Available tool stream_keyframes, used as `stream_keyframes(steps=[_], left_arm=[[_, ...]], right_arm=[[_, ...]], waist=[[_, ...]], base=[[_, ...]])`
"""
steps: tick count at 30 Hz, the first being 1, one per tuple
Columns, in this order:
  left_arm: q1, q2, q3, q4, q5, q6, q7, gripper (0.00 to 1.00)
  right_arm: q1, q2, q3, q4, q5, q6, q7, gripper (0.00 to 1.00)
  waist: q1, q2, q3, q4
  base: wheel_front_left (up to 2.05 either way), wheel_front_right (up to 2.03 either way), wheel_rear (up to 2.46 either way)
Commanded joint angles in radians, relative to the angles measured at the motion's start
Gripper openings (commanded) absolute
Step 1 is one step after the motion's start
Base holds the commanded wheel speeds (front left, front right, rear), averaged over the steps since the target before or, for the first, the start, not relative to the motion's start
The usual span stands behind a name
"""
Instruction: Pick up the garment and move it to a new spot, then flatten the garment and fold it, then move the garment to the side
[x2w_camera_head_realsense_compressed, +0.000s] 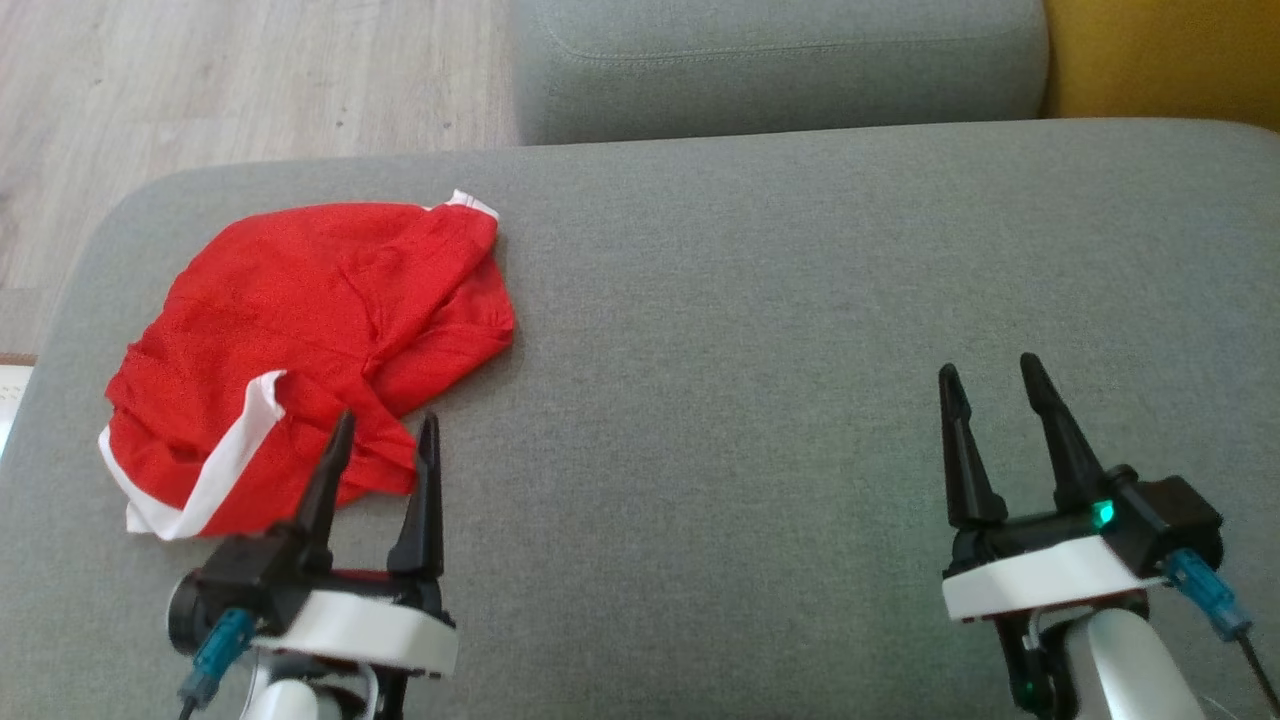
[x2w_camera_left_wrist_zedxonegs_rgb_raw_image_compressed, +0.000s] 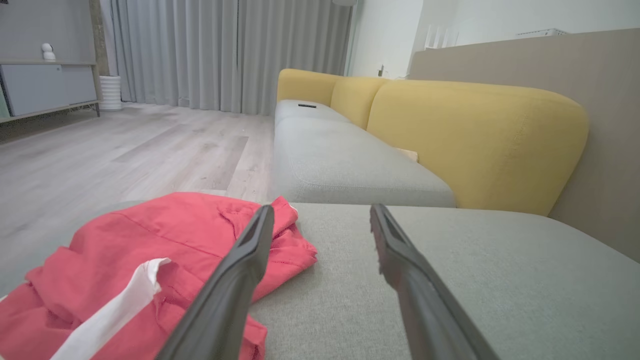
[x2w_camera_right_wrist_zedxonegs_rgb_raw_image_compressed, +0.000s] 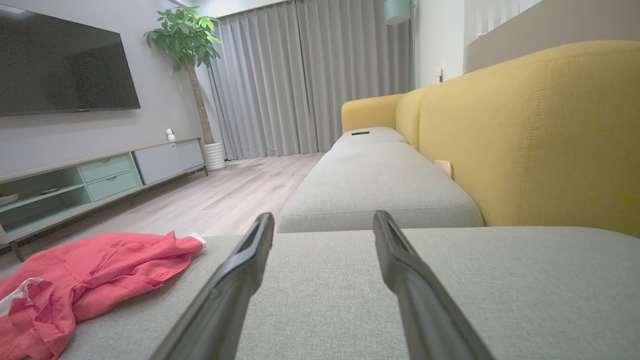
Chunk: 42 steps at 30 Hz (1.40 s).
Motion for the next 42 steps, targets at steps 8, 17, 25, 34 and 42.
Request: stream_keyframes(steps=[8,17,25,34,42], left_arm=[[-0.030,-0.028,0.084,0.062,0.043,-0.086,-0.011,1.00],[-0.040,-0.031,0.092,0.061,0.037,-0.094,-0.011,1.00],[-0.042,-0.031,0.085,0.059,0.029,-0.093,-0.011,1.00],[-0.047,-0.031,0.092,0.062,0.024,-0.083,-0.011,1.00],[-0.049,-0.031,0.126,0.067,0.033,-0.077,-0.011,1.00]], right_arm=[[-0.013,-0.007,0.038,0.023,0.014,-0.001,-0.013,1.00],[-0.022,-0.007,0.033,0.029,0.020,-0.001,-0.013,1.00],[-0.026,-0.007,0.030,0.034,0.027,-0.001,-0.013,1.00],[-0.022,-0.007,0.048,0.042,0.027,-0.001,-0.013,1.00],[-0.022,-0.007,0.111,0.060,0.039,-0.001,-0.013,1.00]], waist=[[0.0000,-0.0001,-0.009,-0.002],[0.0000,-0.0001,-0.007,-0.002],[0.0000,-0.0001,-0.004,-0.004],[0.0000,-0.0001,-0.006,0.030],[0.0000,-0.0001,-0.016,0.136]], base=[[0.00,0.00,0.00],[0.00,0.00,0.00],[0.00,0.00,0.00],[0.00,0.00,0.00],[0.00,0.00,0.00]])
